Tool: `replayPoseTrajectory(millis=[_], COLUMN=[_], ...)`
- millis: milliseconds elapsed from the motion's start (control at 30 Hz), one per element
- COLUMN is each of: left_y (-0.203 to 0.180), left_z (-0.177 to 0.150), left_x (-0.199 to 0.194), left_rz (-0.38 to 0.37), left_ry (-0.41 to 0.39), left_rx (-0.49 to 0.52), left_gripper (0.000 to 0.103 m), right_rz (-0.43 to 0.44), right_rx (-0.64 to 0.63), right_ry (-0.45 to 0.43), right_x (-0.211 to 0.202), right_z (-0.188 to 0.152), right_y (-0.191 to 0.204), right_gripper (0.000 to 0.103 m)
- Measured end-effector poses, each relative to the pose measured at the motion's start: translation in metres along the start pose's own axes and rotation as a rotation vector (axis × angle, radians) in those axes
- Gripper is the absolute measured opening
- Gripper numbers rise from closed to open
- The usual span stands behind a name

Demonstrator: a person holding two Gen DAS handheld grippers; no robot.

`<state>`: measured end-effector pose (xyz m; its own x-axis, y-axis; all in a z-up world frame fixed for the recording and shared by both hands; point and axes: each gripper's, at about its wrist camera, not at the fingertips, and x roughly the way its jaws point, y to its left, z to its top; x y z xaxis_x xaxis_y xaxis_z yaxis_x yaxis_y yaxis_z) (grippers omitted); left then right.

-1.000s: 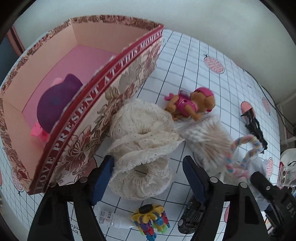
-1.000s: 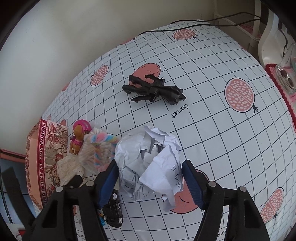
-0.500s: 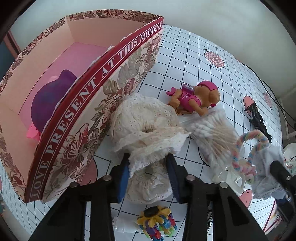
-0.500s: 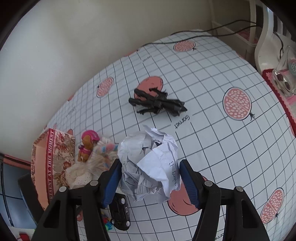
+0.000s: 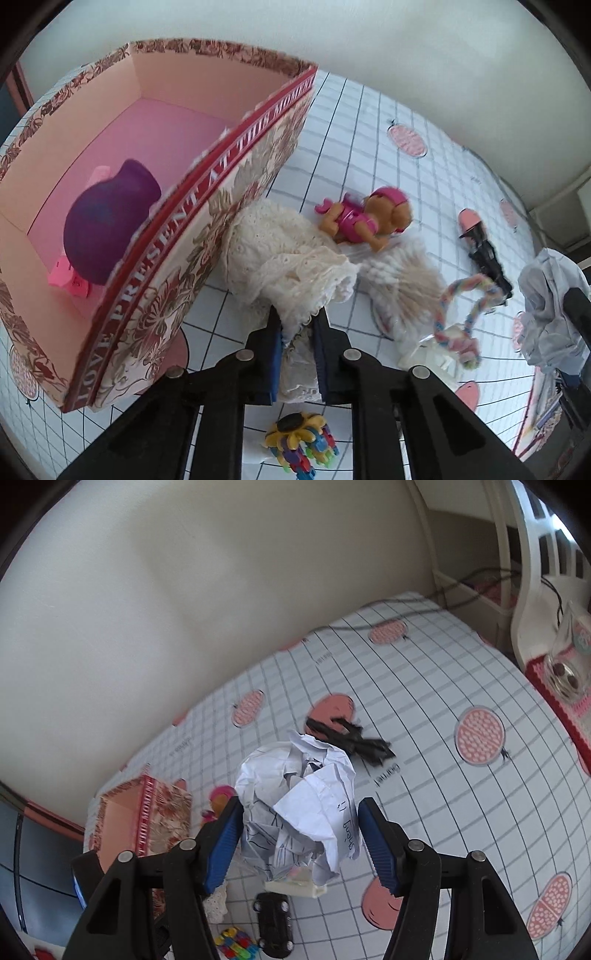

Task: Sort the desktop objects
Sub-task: 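Lift and carry the lace cloth and crumpled paper over the gift box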

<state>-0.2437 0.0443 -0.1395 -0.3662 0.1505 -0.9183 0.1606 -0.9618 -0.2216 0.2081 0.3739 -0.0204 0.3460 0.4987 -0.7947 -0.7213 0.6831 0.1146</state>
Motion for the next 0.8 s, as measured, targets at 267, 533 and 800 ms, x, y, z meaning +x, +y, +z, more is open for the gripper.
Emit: replayPoseTrajectory(millis=[267,533,800], left_y=[-0.02,-0.021,-0.02], left_z=[0.018,0.02,0.025], left_x=[-0.018,-0.067,-0.077], left_rz=[-0.119,-0.21,-0.191], left_ry=[-0.14,-0.329,-0.382], left_rx=[0.011,0.057,0.074], left_gripper=[0.015,0.015,0.015], right_rz=[0.064,0.086,0.098], right_rx=[-0.048,-0.084,-0.115], right_ry=[-0.119,-0.196,-0.158], right_x=[-0.021,-0.03,-0.015], right_z=[0.004,0.003,-0.004], right_y=[0.019,0.035,0.047], right_gripper=[0.066,0.066,0.066])
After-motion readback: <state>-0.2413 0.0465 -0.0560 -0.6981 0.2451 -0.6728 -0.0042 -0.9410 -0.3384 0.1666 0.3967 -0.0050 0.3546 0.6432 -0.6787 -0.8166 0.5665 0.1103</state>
